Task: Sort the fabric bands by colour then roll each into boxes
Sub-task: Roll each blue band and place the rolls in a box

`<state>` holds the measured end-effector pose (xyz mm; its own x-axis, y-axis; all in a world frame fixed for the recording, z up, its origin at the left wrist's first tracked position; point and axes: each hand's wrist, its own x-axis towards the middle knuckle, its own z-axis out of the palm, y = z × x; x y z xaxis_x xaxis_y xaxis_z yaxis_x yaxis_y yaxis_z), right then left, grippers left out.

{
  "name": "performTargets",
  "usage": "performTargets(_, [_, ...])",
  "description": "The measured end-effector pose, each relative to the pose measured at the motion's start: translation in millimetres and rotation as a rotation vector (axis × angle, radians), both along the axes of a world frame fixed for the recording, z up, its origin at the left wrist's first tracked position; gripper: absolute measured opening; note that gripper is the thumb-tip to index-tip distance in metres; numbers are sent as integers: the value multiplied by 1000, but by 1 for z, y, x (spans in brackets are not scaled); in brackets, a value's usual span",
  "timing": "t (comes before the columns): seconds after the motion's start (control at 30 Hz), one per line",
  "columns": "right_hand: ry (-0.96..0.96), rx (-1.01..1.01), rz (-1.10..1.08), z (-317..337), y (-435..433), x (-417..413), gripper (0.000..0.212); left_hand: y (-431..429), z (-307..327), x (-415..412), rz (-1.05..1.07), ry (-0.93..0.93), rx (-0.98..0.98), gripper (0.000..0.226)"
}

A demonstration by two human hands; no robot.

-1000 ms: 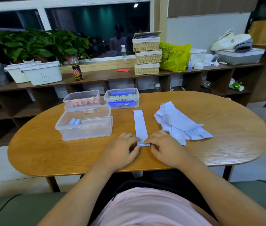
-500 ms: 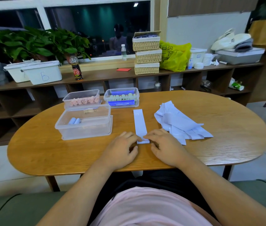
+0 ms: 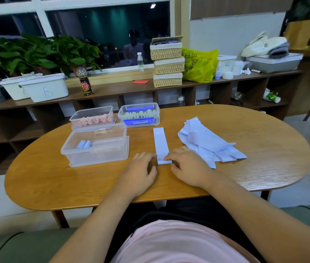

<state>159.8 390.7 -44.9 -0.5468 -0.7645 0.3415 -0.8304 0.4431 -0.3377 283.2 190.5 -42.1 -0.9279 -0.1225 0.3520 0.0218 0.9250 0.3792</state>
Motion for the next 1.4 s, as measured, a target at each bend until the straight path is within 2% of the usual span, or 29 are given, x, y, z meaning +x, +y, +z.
performTargets(0.2, [60, 48, -55, 1, -14, -6, 34, -1, -1, 0, 12, 2, -4, 38])
performTargets(0.4, [73, 73, -78, -4, -16, -8, 42, 2, 1, -4, -77, -40, -155, 45])
performTargets(0.5, [67, 17, -75, -4, -15, -7, 38, 2, 0, -7, -58, -56, -153, 46])
performTargets(0.63, [98, -56, -77, -4, -13, -6, 23, 1, 2, -11, -54, -70, -156, 46])
performTargets(0.77, [112, -54, -86, 0, -17, -9, 23, 1, 7, -21, -50, -73, -171, 44])
performTargets(1.0, [104, -4, -95, 1, -29, -23, 26, -4, 6, -36, -4, -65, -68, 46])
performTargets(1.2, [97, -55, -118, -9, -37, -30, 23, -12, -2, -36, 42, -3, 75, 40])
performTargets(1.4, [122, -68, -97, -13, -24, -19, 23, -9, 0, -26, -17, 6, 78, 31])
